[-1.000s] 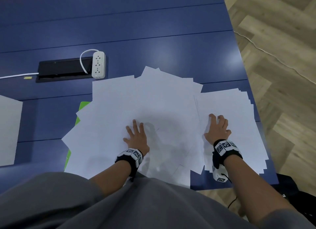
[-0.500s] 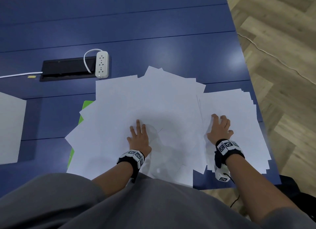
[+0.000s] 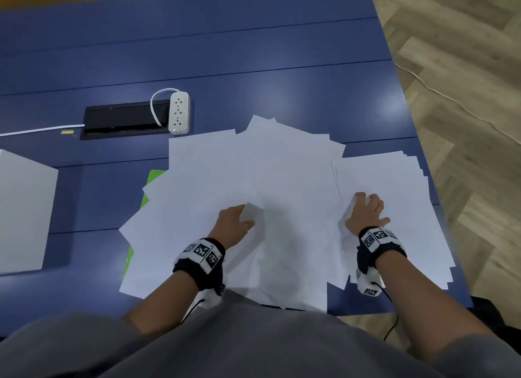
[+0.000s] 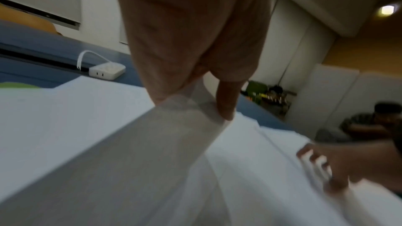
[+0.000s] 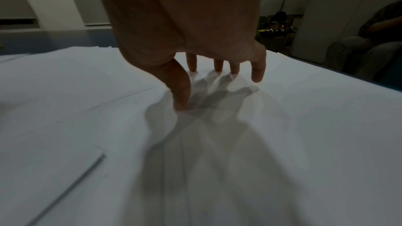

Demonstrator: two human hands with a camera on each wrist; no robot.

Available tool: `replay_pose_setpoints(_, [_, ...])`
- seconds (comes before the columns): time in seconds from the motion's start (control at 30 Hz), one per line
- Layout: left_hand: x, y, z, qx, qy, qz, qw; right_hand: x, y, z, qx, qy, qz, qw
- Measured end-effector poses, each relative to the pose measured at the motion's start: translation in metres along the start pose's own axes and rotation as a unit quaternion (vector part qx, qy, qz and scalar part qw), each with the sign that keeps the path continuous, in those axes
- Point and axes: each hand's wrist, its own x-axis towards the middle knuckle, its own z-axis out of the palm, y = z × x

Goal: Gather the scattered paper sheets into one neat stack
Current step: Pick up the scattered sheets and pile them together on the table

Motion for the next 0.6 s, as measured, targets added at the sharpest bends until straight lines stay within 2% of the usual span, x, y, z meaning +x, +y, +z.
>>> replay_pose_setpoints(0.1, [-0.013,0.017,-0.028,-0.116,-0.056,0.036,0.991,-0.006,-0.009,-0.003,0.038,0.003,0.021,0.999])
replay_pose_setpoints(0.2, [-0.023,0.03,-0.052,-0.323,-0.091,0.038,0.941,-0.012,-0.014,-0.005,0.057,0.012,0.029,0.998])
replay_pose_setpoints(0.27, [-0.024,0.032,-0.068,-0.392,-0.093,0.039,0.914,-0.016,-0.017,-0.008,0.06,0.007,0.033,0.998])
replay_pose_setpoints(0.33, [-0.02,0.026,-0.082,-0.398,-0.073,0.039,0.914,-0.021,-0.023,-0.012,0.046,0.007,0.039,0.998])
replay_pose_setpoints(0.4, [-0.012,0.012,-0.091,-0.356,-0.017,0.024,0.934,-0.026,-0.032,-0.015,0.056,0.043,0.019,0.997])
replay_pose_setpoints(0.47, [-0.001,-0.008,-0.091,-0.3,0.048,-0.005,0.953,-0.031,-0.046,-0.018,0.112,0.073,-0.061,0.989])
replay_pose_setpoints(0.53, [0.007,-0.034,-0.087,-0.267,0.082,-0.034,0.96,-0.041,-0.066,-0.017,0.168,0.056,-0.167,0.97])
replay_pose_setpoints(0.6, [0.012,-0.06,-0.08,-0.247,0.104,-0.079,0.96,-0.053,-0.092,-0.011,0.152,0.028,-0.241,0.958])
